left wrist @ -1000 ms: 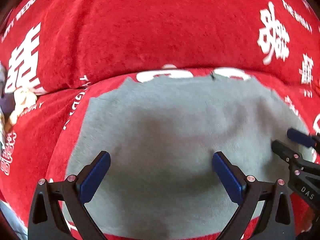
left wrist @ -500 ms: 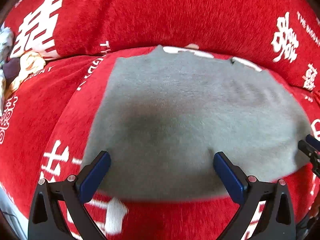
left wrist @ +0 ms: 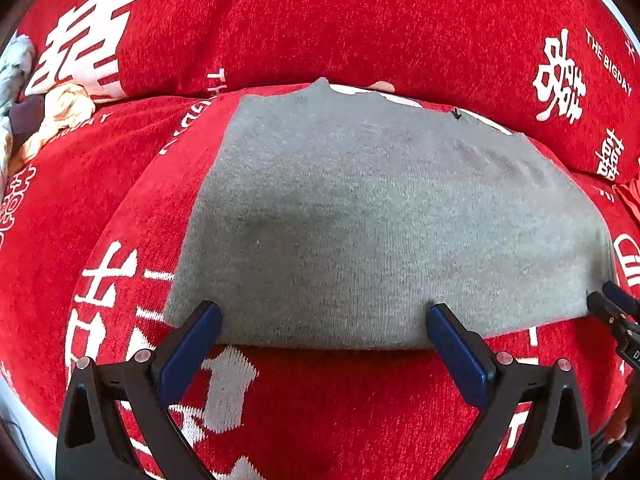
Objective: Fold small clothes
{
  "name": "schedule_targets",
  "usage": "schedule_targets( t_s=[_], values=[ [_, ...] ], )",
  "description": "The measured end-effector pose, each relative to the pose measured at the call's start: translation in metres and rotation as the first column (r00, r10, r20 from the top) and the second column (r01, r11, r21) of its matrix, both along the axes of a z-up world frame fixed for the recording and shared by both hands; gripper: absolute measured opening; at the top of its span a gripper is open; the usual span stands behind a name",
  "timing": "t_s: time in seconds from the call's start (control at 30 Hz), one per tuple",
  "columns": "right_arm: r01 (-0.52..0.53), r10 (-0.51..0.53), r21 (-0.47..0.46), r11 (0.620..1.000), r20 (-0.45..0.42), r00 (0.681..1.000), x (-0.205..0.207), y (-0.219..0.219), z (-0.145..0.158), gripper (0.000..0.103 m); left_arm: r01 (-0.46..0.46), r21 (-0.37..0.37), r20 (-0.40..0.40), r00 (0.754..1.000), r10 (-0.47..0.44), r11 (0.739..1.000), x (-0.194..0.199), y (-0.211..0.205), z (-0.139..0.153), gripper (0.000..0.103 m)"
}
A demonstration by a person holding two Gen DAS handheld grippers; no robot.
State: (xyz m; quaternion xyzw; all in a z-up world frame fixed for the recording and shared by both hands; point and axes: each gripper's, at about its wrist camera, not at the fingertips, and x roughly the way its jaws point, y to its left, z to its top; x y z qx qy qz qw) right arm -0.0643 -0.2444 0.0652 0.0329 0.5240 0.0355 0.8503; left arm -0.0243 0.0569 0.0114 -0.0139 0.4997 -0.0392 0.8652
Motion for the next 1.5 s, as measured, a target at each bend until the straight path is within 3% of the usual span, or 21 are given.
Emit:
schedule_targets(
  t_s=[0.17,0.27,0.47,0.7,0.77,0.87,0.93,1.03,1.3,1.37,1.4,1.43,1.47,1.5],
  values=[
    [0.021,-0.021,-0.019,1.000,-0.014,1.000,-0.002,0.006,0.010,0.068,-0.010,-0.017,0.002,1.000,0.010,1.000,-0.007,0.004,0.006,0.103],
    [0.015,-0.015,0.011,1.000,0.023,1.000,0.003,0.011,0.026,0.068,-0.041,-0.007,0.043,0.998,0.042,0.999,-0.011,0.011,0.015,0.103],
    [-0.025,0.023,0.046,0.999,0.044,0.999,0.037,0.038,0.040,0.070,-0.102,-0.046,0.035,0.994,0.104,0.994,-0.003,0.035,0.011,0.103],
    [-0.070,0.071,0.022,0.997,-0.045,0.996,0.087,0.076,0.004,0.070,-0.141,-0.156,0.004,0.990,0.143,0.978,0.002,0.068,-0.003,0.103],
    [-0.091,0.091,-0.003,0.996,-0.067,0.994,0.098,0.082,-0.012,0.078,-0.130,-0.211,0.001,0.991,0.133,0.969,0.002,0.078,-0.004,0.103],
    [-0.082,0.082,0.002,0.997,-0.057,0.995,0.105,0.082,-0.015,0.081,-0.111,-0.334,0.000,0.993,0.118,0.936,0.002,0.095,-0.004,0.103],
    [-0.057,0.058,0.023,0.998,-0.062,0.996,0.106,0.079,-0.012,0.082,-0.095,-0.428,-0.001,0.994,0.105,0.899,0.007,0.106,-0.006,0.103],
    [-0.057,0.058,0.044,0.997,-0.036,0.998,0.101,0.080,-0.003,0.082,-0.087,-0.505,-0.002,0.995,0.100,0.859,0.019,0.109,-0.008,0.103],
    [-0.082,0.084,0.049,0.995,-0.038,0.996,0.100,0.086,0.008,0.082,0.009,-0.590,0.042,0.999,0.020,0.808,0.055,0.096,-0.015,0.103],
    [-0.088,0.089,0.044,0.995,-0.034,0.995,0.102,0.088,0.012,0.082,0.031,-0.647,0.061,0.998,0.011,0.761,0.053,0.103,-0.014,0.102],
    [-0.091,0.093,0.044,0.995,-0.030,0.995,0.104,0.090,0.014,0.082,0.036,-0.656,0.068,0.998,0.011,0.754,0.052,0.105,-0.013,0.099],
    [-0.096,0.097,0.044,0.994,-0.028,0.995,0.106,0.093,0.016,0.082,0.041,-0.663,0.078,0.997,0.014,0.748,0.049,0.105,-0.013,0.074],
    [-0.102,0.103,0.043,0.994,-0.026,0.994,0.109,0.097,0.019,0.082,0.047,-0.668,0.064,0.998,-0.005,0.743,0.051,0.103,-0.016,0.041],
    [-0.111,0.112,0.041,0.993,-0.024,0.993,0.112,0.102,0.022,0.082,0.039,-0.662,0.037,0.999,-0.019,0.749,0.054,0.099,-0.020,0.033]
  ],
)
